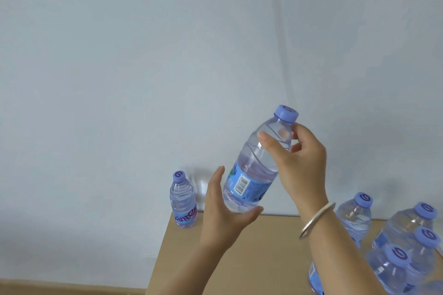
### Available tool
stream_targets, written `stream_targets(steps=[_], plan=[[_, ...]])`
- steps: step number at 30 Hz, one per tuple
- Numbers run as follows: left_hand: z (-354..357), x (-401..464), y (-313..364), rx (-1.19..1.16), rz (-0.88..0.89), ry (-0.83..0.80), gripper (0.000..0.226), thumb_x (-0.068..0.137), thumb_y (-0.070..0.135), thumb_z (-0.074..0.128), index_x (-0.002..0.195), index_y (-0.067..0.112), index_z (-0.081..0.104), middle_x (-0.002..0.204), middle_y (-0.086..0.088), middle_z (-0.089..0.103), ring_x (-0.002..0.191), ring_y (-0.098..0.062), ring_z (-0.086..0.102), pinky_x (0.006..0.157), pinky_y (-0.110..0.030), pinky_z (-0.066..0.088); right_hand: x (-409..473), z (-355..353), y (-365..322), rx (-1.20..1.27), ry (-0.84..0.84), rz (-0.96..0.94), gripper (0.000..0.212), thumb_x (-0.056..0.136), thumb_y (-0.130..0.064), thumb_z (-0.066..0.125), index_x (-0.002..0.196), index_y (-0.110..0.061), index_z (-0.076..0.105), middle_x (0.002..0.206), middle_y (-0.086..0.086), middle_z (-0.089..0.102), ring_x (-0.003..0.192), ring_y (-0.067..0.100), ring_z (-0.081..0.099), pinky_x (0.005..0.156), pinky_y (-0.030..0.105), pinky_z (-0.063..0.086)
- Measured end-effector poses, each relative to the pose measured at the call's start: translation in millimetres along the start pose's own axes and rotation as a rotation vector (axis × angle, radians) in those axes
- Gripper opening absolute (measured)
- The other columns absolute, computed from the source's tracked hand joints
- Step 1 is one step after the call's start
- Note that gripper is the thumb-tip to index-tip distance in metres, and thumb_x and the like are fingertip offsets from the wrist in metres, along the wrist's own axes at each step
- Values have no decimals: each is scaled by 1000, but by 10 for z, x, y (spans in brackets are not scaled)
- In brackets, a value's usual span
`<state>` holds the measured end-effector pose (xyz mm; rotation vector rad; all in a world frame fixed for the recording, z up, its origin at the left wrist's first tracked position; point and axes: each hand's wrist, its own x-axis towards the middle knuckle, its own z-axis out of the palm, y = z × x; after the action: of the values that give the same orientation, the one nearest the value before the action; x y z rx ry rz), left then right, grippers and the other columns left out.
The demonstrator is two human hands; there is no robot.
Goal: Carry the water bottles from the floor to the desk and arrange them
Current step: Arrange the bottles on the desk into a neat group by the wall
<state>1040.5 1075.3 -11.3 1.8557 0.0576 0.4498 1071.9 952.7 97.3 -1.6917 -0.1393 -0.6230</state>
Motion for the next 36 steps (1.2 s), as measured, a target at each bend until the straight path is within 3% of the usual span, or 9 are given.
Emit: stream_targets(steps=[6, 10, 13, 16, 18, 22, 26, 32, 36], plan=[[-174, -235, 288, -251, -2, -3, 68, 52, 12, 84, 110, 29, 53, 95, 11, 69, 85, -6, 68, 70, -17, 53, -81, 47, -365, 99, -161, 15, 38, 64, -34, 82, 89, -24, 56, 76, -19, 57, 67, -8, 54, 64, 7, 41], [-372, -370, 522, -402, -50, -242, 51, 52, -6, 79, 99, 6, 60, 75, -1, 70, 64, -3, 64, 58, -11, 47, 69, -45, -281, 542, -576, 127, 62, 48, -35, 83, 102, -21, 55, 97, -4, 65, 91, 14, 64, 81, 35, 52], [-426, -387, 508, -644, -74, -527, 44, 47, 19, 82, 88, 9, 68, 74, -2, 67, 66, -15, 60, 60, -23, 48, 103, -78, -186, 863, -870, 256, 76, 56, -41, 85, 119, -15, 53, 110, 6, 66, 98, 25, 65, 80, 40, 54], [-427, -396, 370, -898, -356, -599, 77, 14, 30, 95, 83, 2, 73, 81, -11, 72, 77, -26, 68, 86, -44, 51, 32, 12, -106, 870, -1022, 280, 60, 62, -49, 79, 114, -22, 65, 111, 7, 68, 101, 26, 65, 89, 40, 53], [-449, -419, 283, -940, -439, -542, 92, 3, 24, 95, 87, 0, 67, 84, -17, 72, 88, -33, 68, 97, -53, 46, -30, 89, -67, 856, -1032, 276, 54, 60, -54, 77, 107, -28, 69, 105, 5, 71, 97, 23, 67, 91, 42, 50], [-524, -330, 440, -879, -245, -746, 67, 54, 42, 86, 112, 15, 67, 105, -8, 70, 96, -22, 66, 90, -36, 53, -83, 146, -62, 881, -930, 296, 51, 53, -55, 79, 96, -30, 72, 90, 1, 73, 84, 17, 69, 81, 36, 54], [-555, -297, 454, -552, -222, -533, 59, 54, 36, 83, 107, 18, 65, 101, -5, 72, 92, -18, 67, 83, -29, 54, -78, 189, -51, 688, -696, 273, 53, 58, -39, 69, 109, -24, 61, 88, -1, 70, 78, 16, 69, 67, 28, 54], [-489, -334, 359, -381, -180, -324, 54, 56, 31, 80, 102, 9, 65, 93, -11, 73, 89, -26, 69, 81, -34, 56, -98, 260, 18, 380, -704, 230, 71, 59, -48, 67, 124, -23, 50, 101, -1, 72, 91, 18, 70, 85, 36, 52], [-528, -353, 322, -417, -196, -294, 59, 49, 33, 79, 100, 7, 66, 89, -9, 74, 80, -18, 70, 68, -20, 53, -13, 246, 16, 229, -798, 216, 79, 60, -56, 66, 131, -28, 44, 114, -4, 68, 103, 11, 66, 99, 41, 47]])
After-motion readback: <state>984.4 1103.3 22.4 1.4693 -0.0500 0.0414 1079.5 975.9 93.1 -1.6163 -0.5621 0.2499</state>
